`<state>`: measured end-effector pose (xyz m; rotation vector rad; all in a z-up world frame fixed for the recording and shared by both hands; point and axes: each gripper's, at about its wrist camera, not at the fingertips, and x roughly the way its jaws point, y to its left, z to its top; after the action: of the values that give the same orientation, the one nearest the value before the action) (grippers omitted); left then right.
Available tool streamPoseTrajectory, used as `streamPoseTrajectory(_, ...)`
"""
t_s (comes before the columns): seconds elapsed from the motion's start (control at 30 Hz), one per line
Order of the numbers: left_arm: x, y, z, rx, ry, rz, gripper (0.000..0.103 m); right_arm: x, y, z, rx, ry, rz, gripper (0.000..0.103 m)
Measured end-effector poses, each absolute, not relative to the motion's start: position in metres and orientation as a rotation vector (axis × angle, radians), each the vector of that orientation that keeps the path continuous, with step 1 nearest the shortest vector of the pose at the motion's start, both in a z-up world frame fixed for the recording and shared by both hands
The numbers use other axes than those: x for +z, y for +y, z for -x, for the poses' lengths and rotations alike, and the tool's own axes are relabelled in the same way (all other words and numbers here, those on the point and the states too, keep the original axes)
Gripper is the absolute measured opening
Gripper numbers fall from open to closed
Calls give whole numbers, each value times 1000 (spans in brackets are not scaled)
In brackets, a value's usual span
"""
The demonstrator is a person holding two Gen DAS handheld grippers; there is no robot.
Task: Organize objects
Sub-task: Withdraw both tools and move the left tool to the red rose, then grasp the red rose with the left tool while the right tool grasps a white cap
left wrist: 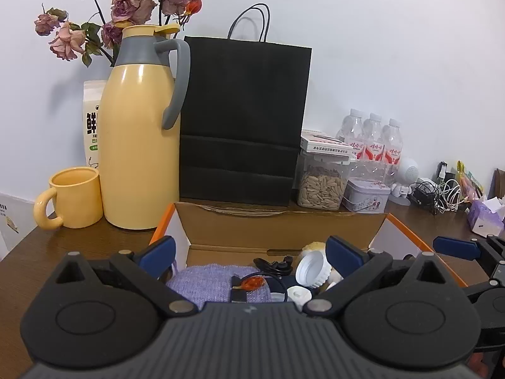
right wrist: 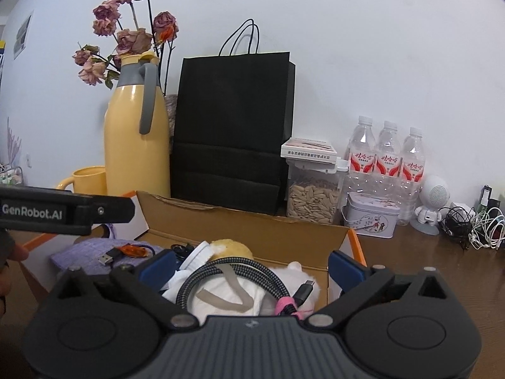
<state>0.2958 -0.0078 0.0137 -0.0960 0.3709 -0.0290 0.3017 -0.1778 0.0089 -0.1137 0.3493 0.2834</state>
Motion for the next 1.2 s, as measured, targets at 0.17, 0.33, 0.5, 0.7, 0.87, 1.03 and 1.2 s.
streamPoseTrajectory(0.17,13,-9,-285,-13,374,90,103,10,-181,-293,269,345,111,103)
streamPoseTrajectory(0.33,7,-8,-262,-5,394,83,103,8,-184,-269,241,324,124,103)
streamPoseTrajectory(0.5,-5,-10,-234,-36,448,77,103,-2,-192,-243,221,335,116,103)
streamPoseTrajectory(0.7,-17,-19,-205,-61,474,61,103,-6,-201,-216,196,328,94,103)
streamPoseTrajectory(0.87,-26,-32,-199,-63,501,39,101,-8,-211,-199,175,314,56,103)
streamPoseTrajectory(1.03,-37,-39,-214,-68,577,70,62,-10,-215,-193,177,312,42,103)
streamPoseTrajectory(1.2,-42,-40,-219,-92,612,110,44,-10,-215,-190,192,307,37,103)
